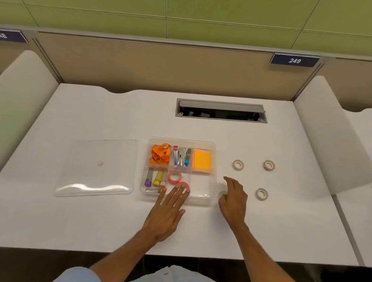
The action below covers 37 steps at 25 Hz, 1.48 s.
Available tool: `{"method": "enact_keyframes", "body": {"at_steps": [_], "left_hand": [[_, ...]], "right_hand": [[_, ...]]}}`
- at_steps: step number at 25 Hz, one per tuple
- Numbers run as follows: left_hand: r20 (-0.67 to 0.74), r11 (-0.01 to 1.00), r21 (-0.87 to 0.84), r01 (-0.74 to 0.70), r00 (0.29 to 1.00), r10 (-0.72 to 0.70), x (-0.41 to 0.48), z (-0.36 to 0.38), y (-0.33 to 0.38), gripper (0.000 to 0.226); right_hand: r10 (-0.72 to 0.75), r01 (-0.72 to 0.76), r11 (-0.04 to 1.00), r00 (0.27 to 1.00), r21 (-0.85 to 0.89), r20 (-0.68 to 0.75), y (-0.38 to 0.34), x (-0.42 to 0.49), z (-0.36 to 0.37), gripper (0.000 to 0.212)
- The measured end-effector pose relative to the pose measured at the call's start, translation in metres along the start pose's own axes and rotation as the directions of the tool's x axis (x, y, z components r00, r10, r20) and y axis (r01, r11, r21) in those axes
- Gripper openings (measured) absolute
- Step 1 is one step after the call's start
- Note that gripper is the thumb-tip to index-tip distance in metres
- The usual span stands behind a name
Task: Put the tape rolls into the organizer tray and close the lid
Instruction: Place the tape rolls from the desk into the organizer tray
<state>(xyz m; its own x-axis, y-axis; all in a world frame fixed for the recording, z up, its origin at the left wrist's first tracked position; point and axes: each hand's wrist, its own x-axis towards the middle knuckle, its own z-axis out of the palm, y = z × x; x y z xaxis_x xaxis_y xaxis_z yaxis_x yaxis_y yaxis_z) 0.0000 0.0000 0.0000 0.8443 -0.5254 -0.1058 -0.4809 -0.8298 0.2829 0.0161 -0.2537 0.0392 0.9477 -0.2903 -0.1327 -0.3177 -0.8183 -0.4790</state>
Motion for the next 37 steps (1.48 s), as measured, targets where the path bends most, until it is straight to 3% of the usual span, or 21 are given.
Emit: {"method": "enact_keyframes", "body": {"at_steps": [10,15,18,23,25,31,34,37], "left_hand": [[0.054,0.998,0.044,0.053,0.997,-0.055,-0.002,0.008,0.001,0.061],[0.058,0.999,0.026,0.037,0.998,-0.038,-0.002,0.007,-0.002,0.061],[0.043,1.000,0.005,0.030,0.999,-0.031,-0.003,0.007,-0.004,0.061],[0.046,0.999,-0.012,0.047,0.998,-0.046,-0.003,0.008,-0.001,0.063],[0.037,0.999,-0.014,0.048,0.998,-0.047,-0.003,0.010,0.000,0.063],[0.060,0.999,0.010,0.050,0.997,-0.050,-0.002,0.011,-0.001,0.063],[0.055,0.998,-0.011,0.056,0.997,-0.055,-0.001,0.011,-0.001,0.063],[0.031,0.999,-0.017,0.043,0.999,-0.042,-0.002,0.011,-0.001,0.063]], "right_hand": [[0.087,-0.072,0.985,0.992,-0.157,0.094,0.014,-0.010,0.005,0.049],[0.116,-0.104,0.986,0.989,-0.128,0.092,0.015,-0.002,0.003,0.045],[0.155,-0.154,0.987,0.988,-0.046,0.016,0.009,0.004,0.000,0.041],[-0.052,0.034,0.995,0.982,-0.097,-0.182,-0.009,0.010,-0.001,0.043],[-0.124,0.104,0.985,0.981,-0.135,-0.151,-0.019,0.012,0.000,0.044],[-0.195,0.251,0.921,0.959,-0.299,0.206,-0.038,0.013,0.016,0.051],[-0.208,0.258,0.923,0.959,-0.284,0.194,-0.039,0.008,0.020,0.051],[-0.216,0.222,0.948,0.975,-0.229,0.052,-0.030,0.008,0.013,0.040]]}}
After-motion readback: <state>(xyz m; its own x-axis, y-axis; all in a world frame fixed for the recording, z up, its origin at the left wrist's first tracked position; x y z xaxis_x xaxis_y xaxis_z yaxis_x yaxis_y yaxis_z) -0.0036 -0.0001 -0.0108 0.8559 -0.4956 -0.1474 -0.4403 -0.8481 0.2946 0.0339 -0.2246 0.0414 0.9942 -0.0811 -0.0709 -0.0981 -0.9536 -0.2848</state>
